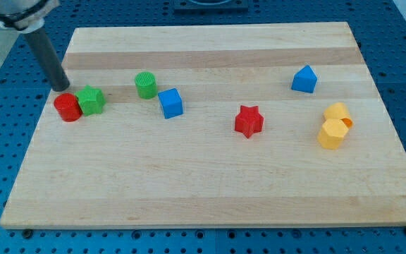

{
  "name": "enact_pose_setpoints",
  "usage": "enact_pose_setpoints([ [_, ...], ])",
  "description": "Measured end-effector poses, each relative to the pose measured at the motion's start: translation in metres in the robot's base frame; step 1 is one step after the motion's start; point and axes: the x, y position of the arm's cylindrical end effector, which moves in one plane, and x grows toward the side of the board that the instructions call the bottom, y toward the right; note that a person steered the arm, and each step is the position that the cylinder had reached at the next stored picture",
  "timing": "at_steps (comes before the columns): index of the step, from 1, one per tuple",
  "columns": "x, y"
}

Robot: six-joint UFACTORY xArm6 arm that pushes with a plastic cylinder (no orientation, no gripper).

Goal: Move the red circle slightly to the right

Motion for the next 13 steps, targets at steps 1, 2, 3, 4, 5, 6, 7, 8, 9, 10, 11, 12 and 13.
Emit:
enact_pose_setpoints([
  [1, 0.000, -0.004],
  [2, 0.003, -0.011],
  [3, 0.004, -0.011],
  [4, 0.005, -0.011],
  [5, 0.022, -0.011],
  [6, 0.042, 0.026],
  [7, 0.046, 0.076],
  [8, 0.046, 0.077],
  [9, 0.047, 0.072],
  [10, 0.049, 0.042],
  [11, 0.063, 0.046],
  [12, 0.083, 0.088],
  [13, 0.090, 0.053],
])
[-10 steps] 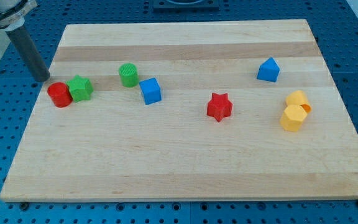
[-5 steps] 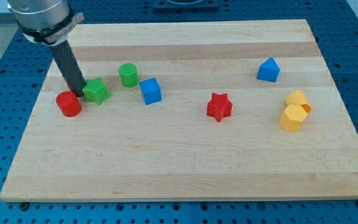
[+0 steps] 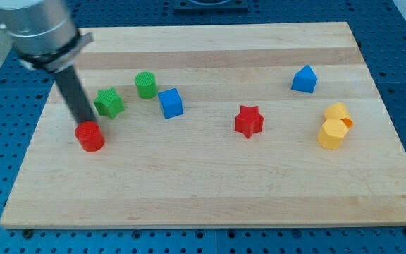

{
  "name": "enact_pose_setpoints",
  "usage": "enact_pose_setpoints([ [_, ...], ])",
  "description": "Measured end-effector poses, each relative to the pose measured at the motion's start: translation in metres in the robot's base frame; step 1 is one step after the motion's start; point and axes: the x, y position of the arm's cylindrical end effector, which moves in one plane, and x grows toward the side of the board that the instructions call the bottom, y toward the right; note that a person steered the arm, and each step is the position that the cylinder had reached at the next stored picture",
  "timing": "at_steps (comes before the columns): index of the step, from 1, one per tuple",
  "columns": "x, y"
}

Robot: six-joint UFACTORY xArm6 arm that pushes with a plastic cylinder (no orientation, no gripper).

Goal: Move the red circle slightly to the right

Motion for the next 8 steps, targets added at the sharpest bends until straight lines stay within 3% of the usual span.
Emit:
enact_pose_setpoints([
  [1, 0.027, -0.010],
  [2, 0.050, 0.053],
  [4, 0.064, 0.089],
  [5, 0.061, 0.143],
  [8, 0.056, 0.176],
])
